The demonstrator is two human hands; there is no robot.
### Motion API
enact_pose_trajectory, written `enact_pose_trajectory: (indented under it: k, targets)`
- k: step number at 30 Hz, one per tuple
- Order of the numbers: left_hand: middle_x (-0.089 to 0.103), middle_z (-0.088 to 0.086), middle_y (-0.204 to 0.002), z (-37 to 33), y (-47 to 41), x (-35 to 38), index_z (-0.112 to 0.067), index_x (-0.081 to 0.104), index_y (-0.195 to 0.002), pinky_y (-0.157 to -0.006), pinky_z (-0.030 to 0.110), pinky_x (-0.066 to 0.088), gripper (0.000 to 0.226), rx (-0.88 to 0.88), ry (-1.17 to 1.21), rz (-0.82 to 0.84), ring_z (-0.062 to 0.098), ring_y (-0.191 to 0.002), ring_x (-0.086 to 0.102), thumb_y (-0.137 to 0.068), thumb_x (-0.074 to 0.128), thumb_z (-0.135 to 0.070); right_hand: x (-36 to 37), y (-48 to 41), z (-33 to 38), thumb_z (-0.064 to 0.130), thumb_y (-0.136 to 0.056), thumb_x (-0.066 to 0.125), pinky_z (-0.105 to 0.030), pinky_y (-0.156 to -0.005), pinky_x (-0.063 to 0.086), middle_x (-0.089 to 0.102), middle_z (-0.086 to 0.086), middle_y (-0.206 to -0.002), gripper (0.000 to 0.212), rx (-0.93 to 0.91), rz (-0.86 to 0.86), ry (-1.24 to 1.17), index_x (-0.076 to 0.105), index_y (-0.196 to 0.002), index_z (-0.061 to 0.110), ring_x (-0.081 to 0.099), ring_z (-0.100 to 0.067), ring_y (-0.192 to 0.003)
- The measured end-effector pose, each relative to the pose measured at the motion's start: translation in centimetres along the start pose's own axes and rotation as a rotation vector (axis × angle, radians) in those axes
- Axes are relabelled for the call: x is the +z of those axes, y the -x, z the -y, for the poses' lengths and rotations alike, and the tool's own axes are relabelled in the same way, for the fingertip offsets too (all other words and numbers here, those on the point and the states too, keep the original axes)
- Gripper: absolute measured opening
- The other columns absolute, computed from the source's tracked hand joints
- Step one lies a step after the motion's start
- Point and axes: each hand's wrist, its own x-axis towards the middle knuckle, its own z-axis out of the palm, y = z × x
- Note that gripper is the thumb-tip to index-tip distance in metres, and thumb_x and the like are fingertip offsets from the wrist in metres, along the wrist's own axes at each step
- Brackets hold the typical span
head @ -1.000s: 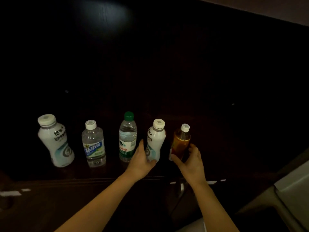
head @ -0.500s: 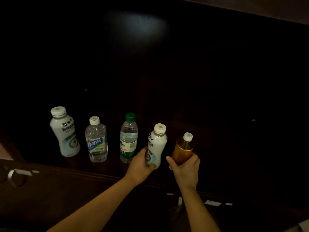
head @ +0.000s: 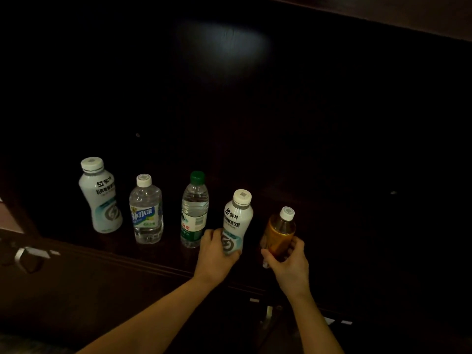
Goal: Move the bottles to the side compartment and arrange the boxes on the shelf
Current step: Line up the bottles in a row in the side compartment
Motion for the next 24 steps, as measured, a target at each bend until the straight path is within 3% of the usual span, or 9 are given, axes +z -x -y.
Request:
enact_pose_trajectory:
  k: [2, 5, 7, 9, 12, 15, 20, 24]
  targets:
    - [0.044, 0.002, -0.122, 0.0, 0.0, 0.1, -0.011, 0.053, -0.124, -0.095, 0.028, 0.049, 0.06, -0.015, 0.023, -0.003, 0.018, -0.11, 0.054, -0.076, 0.084, -0.028, -0.6, -0.1, -0.3, 0.038, -0.071, 0.088, -0.011, -0.082, 0.042, 0.053, 0.024, -0.111, 0.077, 0.005, 0.044, -0.013, 0.039, -0.13, 0.035, 0.054, 0.008, -0.099]
    - [0.046, -0.001, -0.116, 0.0, 0.1, 0.3, -0.014, 0.051, -0.121, -0.075, 0.008, 0.043, 0.058, -0.032, 0.052, 0.004, 0.007, -0.096, 0.053, -0.076, 0.084, -0.03, -1.4, -0.4, -0.4, 0.034, -0.071, 0.088, -0.004, -0.072, 0.042, 0.055, 0.028, -0.107, 0.074, 0.019, 0.106, -0.022, 0.04, -0.127, 0.038, 0.056, 0.017, -0.093]
    - [0.048, -0.004, -0.112, -0.1, 0.1, 0.3, -0.016, 0.051, -0.119, -0.067, 0.003, 0.04, 0.057, -0.053, 0.074, -0.002, 0.001, -0.089, 0.05, -0.076, 0.084, -0.03, -1.9, -0.8, -0.4, 0.029, -0.072, 0.088, -0.003, -0.067, 0.044, 0.058, 0.025, -0.107, 0.071, 0.028, 0.158, -0.04, 0.042, -0.125, 0.039, 0.058, 0.021, -0.091]
    - [0.051, -0.004, -0.113, -0.2, 0.1, 0.4, -0.016, 0.05, -0.12, -0.075, 0.008, 0.041, 0.06, -0.081, 0.091, -0.019, 0.003, -0.095, 0.053, -0.074, 0.086, -0.031, -2.2, -1.4, -0.4, 0.025, -0.072, 0.087, -0.008, -0.067, 0.045, 0.062, 0.019, -0.108, 0.068, 0.039, 0.212, -0.066, 0.046, -0.125, 0.036, 0.06, 0.019, -0.09]
    - [0.053, -0.004, -0.114, -0.4, 0.2, 0.6, -0.016, 0.049, -0.12, -0.082, 0.021, 0.048, 0.062, -0.105, 0.107, -0.048, 0.011, -0.102, 0.058, -0.073, 0.087, -0.031, -2.4, -2.1, -0.3, 0.023, -0.069, 0.086, -0.018, -0.076, 0.047, 0.068, 0.01, -0.111, 0.065, 0.064, 0.281, -0.149, 0.053, -0.124, 0.033, 0.066, 0.0, -0.096]
    - [0.054, -0.003, -0.113, -0.5, 0.4, 0.7, -0.017, 0.048, -0.117, -0.087, 0.028, 0.053, 0.062, -0.116, 0.117, -0.073, 0.014, -0.105, 0.06, -0.071, 0.088, -0.032, -2.5, -2.6, -0.1, 0.024, -0.062, 0.083, -0.019, -0.075, 0.05, 0.07, 0.005, -0.11, 0.066, 0.074, 0.335, -0.206, 0.057, -0.122, 0.032, 0.068, -0.003, -0.096]
    - [0.05, -0.006, -0.111, -0.7, 0.8, 1.2, -0.018, 0.047, -0.118, -0.091, 0.031, 0.053, 0.064, -0.129, 0.115, -0.129, 0.014, -0.108, 0.058, -0.071, 0.088, -0.033, -2.5, -3.5, -0.3, -0.006, -0.074, 0.071, -0.03, -0.083, 0.049, 0.068, 0.0, -0.112, 0.062, 0.061, 0.368, -0.226, 0.055, -0.113, 0.039, 0.064, -0.018, -0.107]
    - [0.05, -0.005, -0.115, -0.6, 1.0, 1.6, -0.017, 0.047, -0.122, -0.095, 0.033, 0.054, 0.066, -0.124, 0.134, -0.142, 0.014, -0.112, 0.057, -0.072, 0.087, -0.032, -2.2, -3.2, -0.6, 0.016, -0.071, 0.083, -0.029, -0.084, 0.054, 0.066, 0.005, -0.119, 0.078, 0.054, 0.473, -0.21, 0.041, -0.133, 0.038, 0.066, -0.01, -0.108]
